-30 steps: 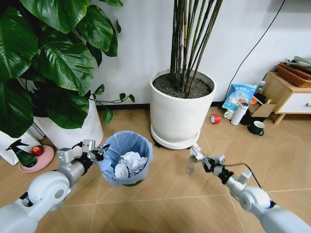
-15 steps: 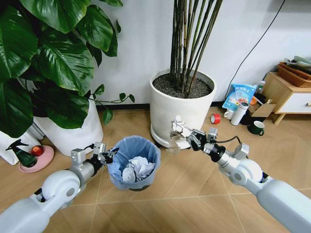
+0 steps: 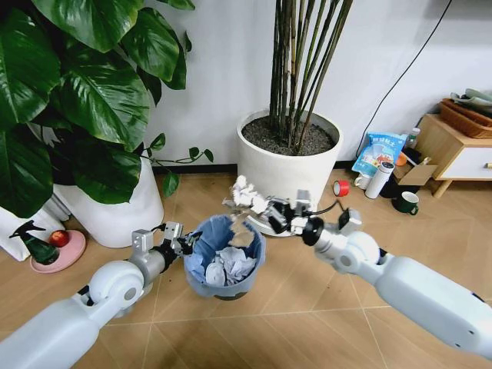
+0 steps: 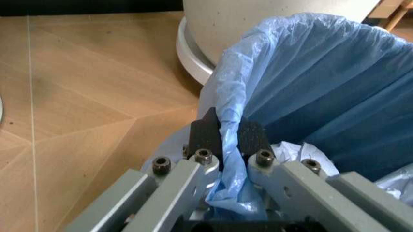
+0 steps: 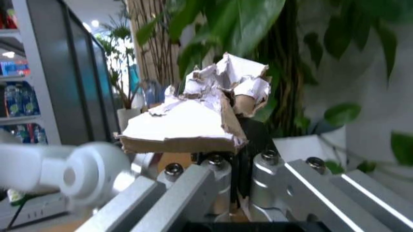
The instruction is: Pick up the trash bin and place the garbage on the floor into it.
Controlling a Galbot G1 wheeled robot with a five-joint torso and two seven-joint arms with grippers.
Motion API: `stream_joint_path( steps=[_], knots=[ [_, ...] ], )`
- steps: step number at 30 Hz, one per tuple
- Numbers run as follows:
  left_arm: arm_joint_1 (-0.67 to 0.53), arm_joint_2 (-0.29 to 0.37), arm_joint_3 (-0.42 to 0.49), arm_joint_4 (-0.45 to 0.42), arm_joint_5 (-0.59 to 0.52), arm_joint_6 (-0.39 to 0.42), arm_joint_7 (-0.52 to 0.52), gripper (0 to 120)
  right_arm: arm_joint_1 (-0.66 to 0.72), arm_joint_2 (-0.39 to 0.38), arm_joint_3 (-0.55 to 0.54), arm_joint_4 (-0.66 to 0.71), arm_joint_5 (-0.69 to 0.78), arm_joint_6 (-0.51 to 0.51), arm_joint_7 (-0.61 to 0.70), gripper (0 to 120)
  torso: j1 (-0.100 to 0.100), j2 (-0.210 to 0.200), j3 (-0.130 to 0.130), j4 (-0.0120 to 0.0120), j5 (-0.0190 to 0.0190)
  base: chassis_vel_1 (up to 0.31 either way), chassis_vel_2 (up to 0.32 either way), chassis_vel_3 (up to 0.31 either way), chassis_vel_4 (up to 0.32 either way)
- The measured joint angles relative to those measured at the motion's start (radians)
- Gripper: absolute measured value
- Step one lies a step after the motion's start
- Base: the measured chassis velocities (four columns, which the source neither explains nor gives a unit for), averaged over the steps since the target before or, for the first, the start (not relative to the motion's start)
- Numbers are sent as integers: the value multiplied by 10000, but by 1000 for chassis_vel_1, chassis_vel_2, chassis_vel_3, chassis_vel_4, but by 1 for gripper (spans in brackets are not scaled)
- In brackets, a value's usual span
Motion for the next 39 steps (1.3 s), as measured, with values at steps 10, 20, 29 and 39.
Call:
stream_joint_path(
  steps=[10,20,29,39],
  knots=[
    [-80,-5,0,-22,-100,16,-11,0,151,563,-661,-1218,-300,80,-45,0,0,0,0,-1,-1,0,0,0,0],
    [-88,-4,-80,-152,-175,31,-63,0,390,1002,-1388,-2242,-629,147,6,9,0,0,-1,1,-1,0,0,0,0],
    [-37,56,-211,-261,-251,44,-122,0,295,816,-1458,-2209,-753,79,18,41,0,0,-1,-1,0,0,0,0,0],
    [189,179,-567,-288,-299,68,-139,0,106,467,-1038,-2001,-792,74,18,73,-1,0,-2,-1,1,0,0,0,0]
  ],
)
